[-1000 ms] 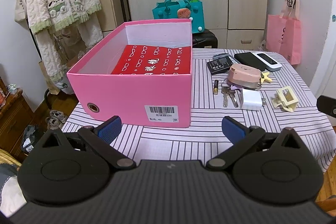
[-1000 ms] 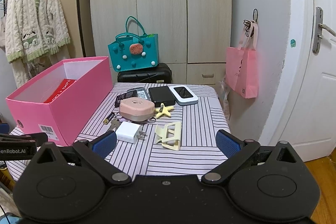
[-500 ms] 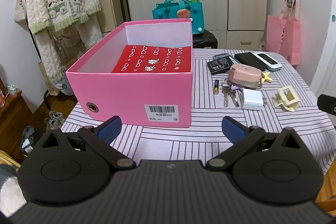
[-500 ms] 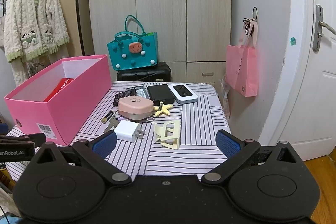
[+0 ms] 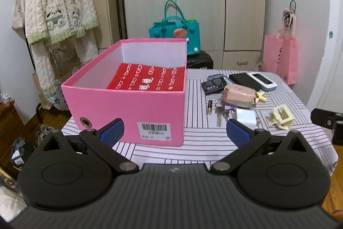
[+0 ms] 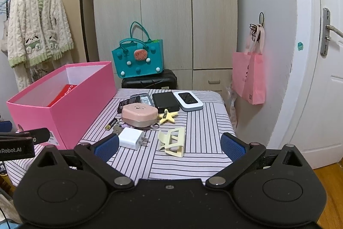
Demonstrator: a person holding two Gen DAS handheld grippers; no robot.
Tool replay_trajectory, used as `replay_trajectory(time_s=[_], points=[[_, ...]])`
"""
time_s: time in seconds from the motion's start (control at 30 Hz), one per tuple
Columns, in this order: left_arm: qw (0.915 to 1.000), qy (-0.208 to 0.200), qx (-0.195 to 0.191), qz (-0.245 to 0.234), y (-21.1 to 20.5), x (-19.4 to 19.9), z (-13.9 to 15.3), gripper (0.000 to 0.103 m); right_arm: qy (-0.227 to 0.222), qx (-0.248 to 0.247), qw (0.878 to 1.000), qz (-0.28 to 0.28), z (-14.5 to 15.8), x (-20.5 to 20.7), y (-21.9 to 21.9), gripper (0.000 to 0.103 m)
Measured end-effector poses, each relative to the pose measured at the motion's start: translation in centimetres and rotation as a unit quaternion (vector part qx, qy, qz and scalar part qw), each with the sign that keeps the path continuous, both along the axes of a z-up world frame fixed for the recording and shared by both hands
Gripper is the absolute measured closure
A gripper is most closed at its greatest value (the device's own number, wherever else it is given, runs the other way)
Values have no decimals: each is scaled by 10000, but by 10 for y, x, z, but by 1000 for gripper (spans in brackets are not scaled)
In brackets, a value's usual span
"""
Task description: Organize rigid objects
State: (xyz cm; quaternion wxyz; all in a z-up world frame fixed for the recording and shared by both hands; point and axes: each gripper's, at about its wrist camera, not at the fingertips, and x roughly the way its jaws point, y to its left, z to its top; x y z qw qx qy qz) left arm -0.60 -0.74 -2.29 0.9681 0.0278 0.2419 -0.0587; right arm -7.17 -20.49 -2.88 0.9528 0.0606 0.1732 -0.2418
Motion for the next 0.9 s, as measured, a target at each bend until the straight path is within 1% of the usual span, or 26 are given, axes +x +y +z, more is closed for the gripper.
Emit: replay_trajectory(time_s=[0.1,0.23,0.43,0.53,0.73,0.9], points=[[10000,-78,-11,-17,-2,-2,2,0,-66,-25,10000,21,0,-2,1,1],[10000,-82,-15,-32,-3,-2,3,0,-105,-72,9999,29,0,-4,0,1],[9999,-43,113,50,-5,-2,4,0,-143,-119,9998,42,-1,-5,0,1],[9998,-116,167,27,-6,-5,4,0,-145,-143,9998,38,-1,-4,0,1],[9998,-112,180,-4,-7,-5,4,0,-131,-143,9998,45,-2,-4,0,1],[9999,-29,98,37,-6,-2,3,0,-127,-146,9998,45,-3,-4,0,1]])
